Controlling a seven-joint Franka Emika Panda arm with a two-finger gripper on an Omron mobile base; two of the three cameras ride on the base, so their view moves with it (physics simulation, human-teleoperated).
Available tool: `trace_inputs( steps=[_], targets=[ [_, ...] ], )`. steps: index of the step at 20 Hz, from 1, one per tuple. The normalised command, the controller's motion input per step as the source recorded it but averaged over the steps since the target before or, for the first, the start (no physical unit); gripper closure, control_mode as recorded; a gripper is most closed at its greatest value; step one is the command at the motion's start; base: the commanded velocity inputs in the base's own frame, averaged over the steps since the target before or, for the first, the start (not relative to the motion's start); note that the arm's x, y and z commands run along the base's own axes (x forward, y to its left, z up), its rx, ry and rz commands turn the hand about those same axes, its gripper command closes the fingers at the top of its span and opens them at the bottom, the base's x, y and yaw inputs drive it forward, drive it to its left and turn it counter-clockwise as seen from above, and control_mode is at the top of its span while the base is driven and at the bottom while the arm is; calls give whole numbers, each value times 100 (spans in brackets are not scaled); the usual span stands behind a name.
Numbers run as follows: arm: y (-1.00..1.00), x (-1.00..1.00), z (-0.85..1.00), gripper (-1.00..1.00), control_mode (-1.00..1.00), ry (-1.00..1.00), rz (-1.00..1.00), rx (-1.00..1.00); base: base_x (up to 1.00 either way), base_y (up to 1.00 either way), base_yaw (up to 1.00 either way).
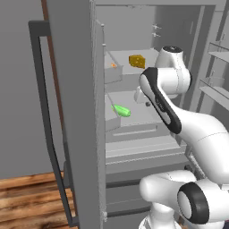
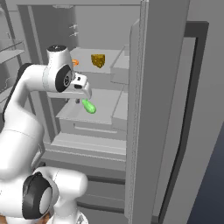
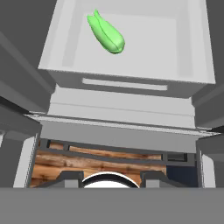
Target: Take the cheese, shrimp, and corn from the fridge and place them on the plate on the dining counter to create an appetizer plate.
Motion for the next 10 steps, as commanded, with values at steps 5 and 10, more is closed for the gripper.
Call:
trace_inputs(
  steps=[5,10],
  targets=[
    [0,-2,0,-100,-100,-2,0,0,0,0,0],
    [0,0,16,-100,-100,-7,0,0,0,0,0]
  ],
)
